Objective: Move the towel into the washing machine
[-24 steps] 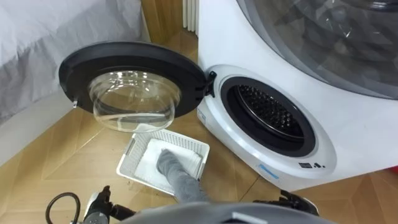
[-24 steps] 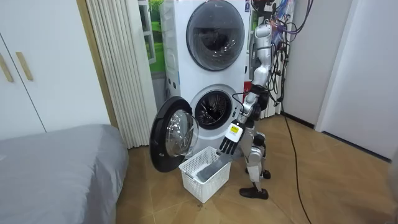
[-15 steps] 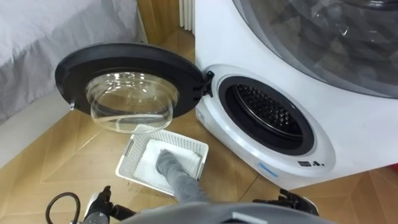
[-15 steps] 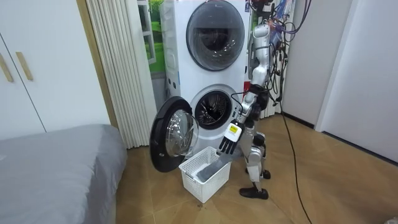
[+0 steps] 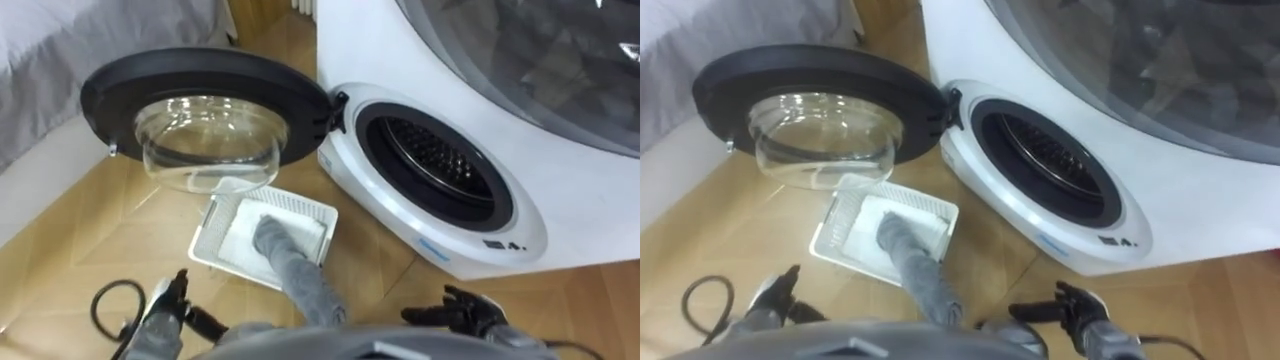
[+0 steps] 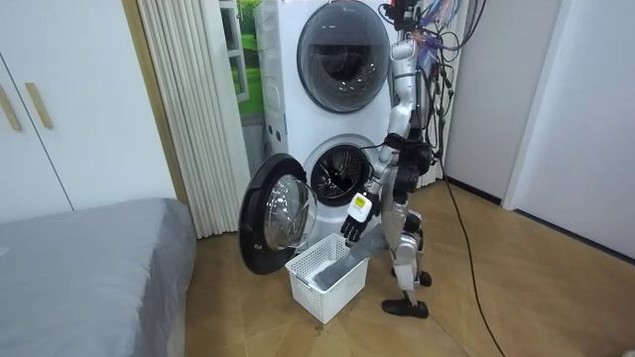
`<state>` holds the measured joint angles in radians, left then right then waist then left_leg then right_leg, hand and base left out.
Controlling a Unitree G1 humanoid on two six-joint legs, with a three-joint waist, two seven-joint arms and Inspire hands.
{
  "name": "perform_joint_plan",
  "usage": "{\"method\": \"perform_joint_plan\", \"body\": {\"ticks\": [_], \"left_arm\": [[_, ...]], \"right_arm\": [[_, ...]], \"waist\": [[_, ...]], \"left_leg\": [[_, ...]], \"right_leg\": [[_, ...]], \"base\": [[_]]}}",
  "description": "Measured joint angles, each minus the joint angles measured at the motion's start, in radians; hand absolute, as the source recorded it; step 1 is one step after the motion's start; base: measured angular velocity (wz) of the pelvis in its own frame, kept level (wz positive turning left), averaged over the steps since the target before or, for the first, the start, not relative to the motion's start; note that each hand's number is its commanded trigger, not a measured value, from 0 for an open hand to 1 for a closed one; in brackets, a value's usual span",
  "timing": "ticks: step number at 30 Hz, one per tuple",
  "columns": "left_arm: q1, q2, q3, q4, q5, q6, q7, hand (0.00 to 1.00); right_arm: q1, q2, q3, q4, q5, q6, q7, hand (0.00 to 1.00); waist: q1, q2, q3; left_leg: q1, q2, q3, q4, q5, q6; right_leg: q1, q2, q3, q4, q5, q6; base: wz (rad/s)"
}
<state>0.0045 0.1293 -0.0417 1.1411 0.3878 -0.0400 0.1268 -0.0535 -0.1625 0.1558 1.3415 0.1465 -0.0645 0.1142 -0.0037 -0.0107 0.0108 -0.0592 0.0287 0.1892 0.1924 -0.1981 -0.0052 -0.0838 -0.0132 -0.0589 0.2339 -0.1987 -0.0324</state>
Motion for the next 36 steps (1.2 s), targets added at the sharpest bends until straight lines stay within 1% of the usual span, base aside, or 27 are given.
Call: {"method": "perform_joint_plan", "body": {"ticks": [2, 3, 4, 5, 6, 7, 8, 9, 11, 12, 14, 16, 17, 19, 20, 21, 22, 24, 26, 27, 29, 30, 31, 33, 34, 35, 36], "left_arm": [[-0.039, -0.010, -0.023, 0.029, 0.011, -0.018, 0.000, 0.00], [-0.072, -0.012, -0.042, 0.044, 0.027, -0.028, 0.001, 0.00], [-0.082, -0.014, -0.046, 0.052, 0.043, -0.035, 0.001, 0.00], [-0.115, -0.024, -0.059, 0.069, 0.065, -0.041, 0.001, 0.00], [-0.146, -0.035, -0.064, 0.084, 0.086, -0.049, 0.001, 0.00], [-0.163, -0.039, -0.073, 0.092, 0.093, -0.053, 0.002, 0.00], [-0.189, -0.043, -0.085, 0.106, 0.114, -0.056, 0.002, 0.00], [-0.220, -0.044, -0.102, 0.113, 0.130, -0.056, 0.012, 0.00], [-0.250, -0.044, -0.130, 0.114, 0.134, -0.058, 0.025, 0.00], [-0.260, -0.044, -0.138, 0.113, 0.135, -0.058, 0.029, 0.00], [-0.306, -0.045, -0.164, 0.108, 0.170, -0.060, 0.049, 0.00], [-0.338, -0.043, -0.183, 0.108, 0.195, -0.064, 0.066, 0.00], [-0.364, -0.040, -0.204, 0.108, 0.197, -0.067, 0.072, 0.00], [-0.404, -0.039, -0.241, 0.108, 0.198, -0.071, 0.095, 0.00], [-0.426, -0.039, -0.257, 0.108, 0.197, -0.074, 0.109, 0.00], [-0.450, -0.036, -0.261, 0.107, 0.197, -0.077, 0.116, 0.00], [-0.461, -0.034, -0.267, 0.107, 0.198, -0.077, 0.123, 0.00], [-0.473, -0.023, -0.289, 0.106, 0.207, -0.080, 0.147, 0.00], [-0.479, -0.009, -0.317, 0.107, 0.215, -0.081, 0.158, 0.00], [-0.481, -0.006, -0.323, 0.107, 0.216, -0.082, 0.162, 0.00], [-0.500, 0.004, -0.339, 0.104, 0.216, -0.094, 0.188, 0.00], [-0.507, 0.008, -0.347, 0.097, 0.217, -0.099, 0.197, 0.00], [-0.521, 0.021, -0.367, 0.088, 0.239, -0.101, 0.212, 0.00], [-0.548, 0.038, -0.394, 0.087, 0.306, -0.104, 0.240, 0.00], [-0.553, 0.040, -0.400, 0.087, 0.321, -0.104, 0.245, 0.00], [-0.555, 0.044, -0.416, 0.087, 0.347, -0.106, 0.260, 0.00], [-0.557, 0.044, -0.439, 0.086, 0.373, -0.109, 0.270, 0.00]], "right_arm": [[-0.031, 0.005, 0.012, -0.001, -0.013, 0.000, -0.003, 0.00], [-0.053, 0.014, 0.022, 0.000, -0.032, -0.001, -0.007, 0.00], [-0.067, 0.017, 0.026, 0.002, -0.042, -0.001, -0.008, 0.00], [-0.091, 0.021, 0.036, 0.009, -0.059, -0.005, -0.010, 0.00], [-0.116, 0.022, 0.043, 0.015, -0.074, -0.010, -0.012, 0.00], [-0.127, 0.023, 0.047, 0.017, -0.080, -0.011, -0.013, 0.00], [-0.151, 0.024, 0.048, 0.020, -0.088, -0.011, -0.018, 0.00], [-0.172, 0.026, 0.049, 0.018, -0.089, -0.014, -0.026, 0.00], [-0.190, 0.028, 0.056, 0.009, -0.087, -0.025, -0.044, 0.00], [-0.195, 0.028, 0.058, 0.004, -0.086, -0.027, -0.047, 0.00], [-0.208, 0.029, 0.070, -0.032, -0.082, -0.033, -0.058, 0.00], [-0.227, 0.038, 0.094, -0.044, -0.071, -0.032, -0.071, 0.00], [-0.239, 0.040, 0.109, -0.054, -0.069, -0.032, -0.072, 0.00], [-0.258, 0.041, 0.123, -0.072, -0.067, -0.033, -0.077, 0.00], [-0.271, 0.041, 0.132, -0.083, -0.058, -0.037, -0.081, 0.00], [-0.284, 0.040, 0.137, -0.091, -0.048, -0.046, -0.080, 0.00], [-0.287, 0.040, 0.137, -0.101, -0.039, -0.047, -0.079, 0.00], [-0.290, 0.039, 0.139, -0.129, 0.029, -0.066, -0.072, 0.00], [-0.295, 0.039, 0.159, -0.142, 0.096, -0.089, -0.067, 0.00], [-0.298, 0.039, 0.169, -0.143, 0.115, -0.095, -0.065, 0.00], [-0.311, 0.038, 0.189, -0.142, 0.186, -0.115, -0.046, 0.00], [-0.314, 0.037, 0.196, -0.143, 0.205, -0.120, -0.045, 0.00], [-0.321, 0.037, 0.205, -0.143, 0.225, -0.130, -0.044, 0.00], [-0.350, 0.037, 0.215, -0.141, 0.243, -0.145, -0.031, 0.00], [-0.357, 0.037, 0.216, -0.141, 0.245, -0.149, -0.025, 0.00], [-0.360, 0.037, 0.217, -0.144, 0.256, -0.165, -0.012, 0.00], [-0.358, 0.037, 0.229, -0.149, 0.285, -0.177, 0.000, 0.00]], "waist": [[0.006, -0.003, 0.0072], [0.006, -0.008, 0.0191], [0.007, -0.009, 0.0252], [0.004, -0.009, 0.0299], [0.002, -0.007, 0.0325], [-0.001, -0.007, 0.0333], [-0.008, -0.007, 0.0375], [-0.021, -0.003, 0.0481], [-0.025, -0.001, 0.0536], [-0.025, -0.002, 0.0542], [-0.025, -0.002, 0.0581], [-0.025, 0.001, 0.0616], [-0.028, 0.000, 0.0635], [-0.032, 0.003, 0.0694], [-0.032, 0.003, 0.0733], [-0.034, 0.004, 0.0800], [-0.037, 0.003, 0.0831], [-0.067, 0.003, 0.0835], [-0.082, 0.003, 0.0836], [-0.084, 0.003, 0.0835], [-0.101, 0.002, 0.0830], [-0.101, 0.002, 0.0829], [-0.105, 0.002, 0.0828], [-0.113, 0.003, 0.0834], [-0.119, 0.003, 0.0835], [-0.136, 0.003, 0.0834], [-0.143, 0.003, 0.0835]], "left_leg": [[-0.033, 0.001, -0.001, 0.023, 0.000, 0.000], [-0.064, 0.001, -0.001, 0.052, 0.000, 0.000], [-0.083, 0.001, -0.001, 0.070, -0.001, 0.001], [-0.127, 0.001, -0.003, 0.106, -0.005, 0.008], [-0.179, 0.003, -0.003, 0.144, -0.010, 0.016], [-0.203, 0.003, -0.003, 0.160, -0.012, 0.018], [-0.249, 0.003, -0.004, 0.191, -0.016, 0.024], [-0.296, 0.008, -0.003, 0.232, -0.022, 0.033], [-0.368, 0.013, -0.003, 0.288, -0.035, 0.038], [-0.392, 0.013, -0.002, 0.305, -0.039, 0.039], [-0.484, 0.020, 0.002, 0.377, -0.050, 0.047], [-0.552, 0.032, 0.007, 0.438, -0.068, 0.055], [-0.599, 0.036, 0.007, 0.479, -0.078, 0.059], [-0.670, 0.036, 0.000, 0.546, -0.107, 0.063], [-0.717, 0.040, -0.001, 0.596, -0.139, 0.069], [-0.766, 0.048, -0.001, 0.644, -0.176, 0.077], [-0.792, 0.050, -0.002, 0.672, -0.185, 0.079], [-0.879, 0.052, -0.002, 0.758, -0.200, 0.085], [-0.936, 0.060, 0.001, 0.812, -0.211, 0.087], [-0.954, 0.064, 0.002, 0.828, -0.213, 0.088], [-1.011, 0.067, 0.002, 0.870, -0.214, 0.090], [-1.023, 0.068, 0.002, 0.879, -0.214, 0.090], [-1.048, 0.070, 0.003, 0.901, -0.217, 0.094], [-1.108, 0.084, 0.006, 0.952, -0.228, 0.098], [-1.122, 0.084, 0.005, 0.964, -0.231, 0.098], [-1.145, 0.084, 0.002, 0.988, -0.238, 0.100], [-1.164, 0.088, -0.001, 1.013, -0.247, 0.102]], "right_leg": [[-0.049, -0.003, 0.000, 0.042, 0.000, 0.000], [-0.085, -0.007, 0.003, 0.076, 0.000, 0.000], [-0.107, -0.009, 0.002, 0.095, 0.000, 0.000], [-0.151, -0.014, -0.001, 0.128, 0.000, 0.000], [-0.204, -0.018, 0.001, 0.161, 0.000, 0.000], [-0.229, -0.020, 0.001, 0.175, 0.000, 0.000], [-0.277, -0.024, 0.000, 0.207, 0.000, 0.000], [-0.323, -0.028, 0.000, 0.246, 0.000, 0.000], [-0.398, -0.030, 0.000, 0.299, -0.001, 0.002], [-0.424, -0.031, 0.001, 0.315, -0.001, 0.002], [-0.522, -0.039, 0.006, 0.388, -0.003, 0.005], [-0.585, -0.034, 0.015, 0.426, -0.006, 0.008], [-0.627, -0.035, 0.017, 0.451, -0.016, 0.014], [-0.689, -0.038, 0.016, 0.500, -0.045, 0.013], [-0.736, -0.040, 0.016, 0.543, -0.072, 0.008], [-0.791, -0.040, 0.015, 0.592, -0.093, 0.007], [-0.816, -0.041, 0.015, 0.619, -0.101, 0.008], [-0.906, -0.045, 0.025, 0.703, -0.114, 0.011], [-0.964, -0.040, 0.034, 0.751, -0.117, 0.014], [-0.982, -0.039, 0.035, 0.763, -0.117, 0.015], [-1.039, -0.045, 0.033, 0.803, -0.116, 0.014], [-1.052, -0.047, 0.036, 0.812, -0.116, 0.014], [-1.079, -0.047, 0.038, 0.835, -0.117, 0.014], [-1.140, -0.038, 0.040, 0.876, -0.119, 0.011], [-1.153, -0.039, 0.039, 0.888, -0.120, 0.008], [-1.175, -0.039, 0.037, 0.915, -0.130, 0.005], [-1.193, -0.037, 0.036, 0.937, -0.138, 0.003]], "base": [[-0.16], [-0.26], [-0.22], [-0.18], [-0.17], [-0.16], [-0.04], [0.00], [-0.04], [-0.17], [-0.17], [-0.16], [-0.07], [-0.05], [-0.16], [-0.17], [-0.13], [0.00], [-0.04], [-0.11], [0.00], [0.00], [-0.06], [-0.11], [0.00], [0.08], [0.04]]}}
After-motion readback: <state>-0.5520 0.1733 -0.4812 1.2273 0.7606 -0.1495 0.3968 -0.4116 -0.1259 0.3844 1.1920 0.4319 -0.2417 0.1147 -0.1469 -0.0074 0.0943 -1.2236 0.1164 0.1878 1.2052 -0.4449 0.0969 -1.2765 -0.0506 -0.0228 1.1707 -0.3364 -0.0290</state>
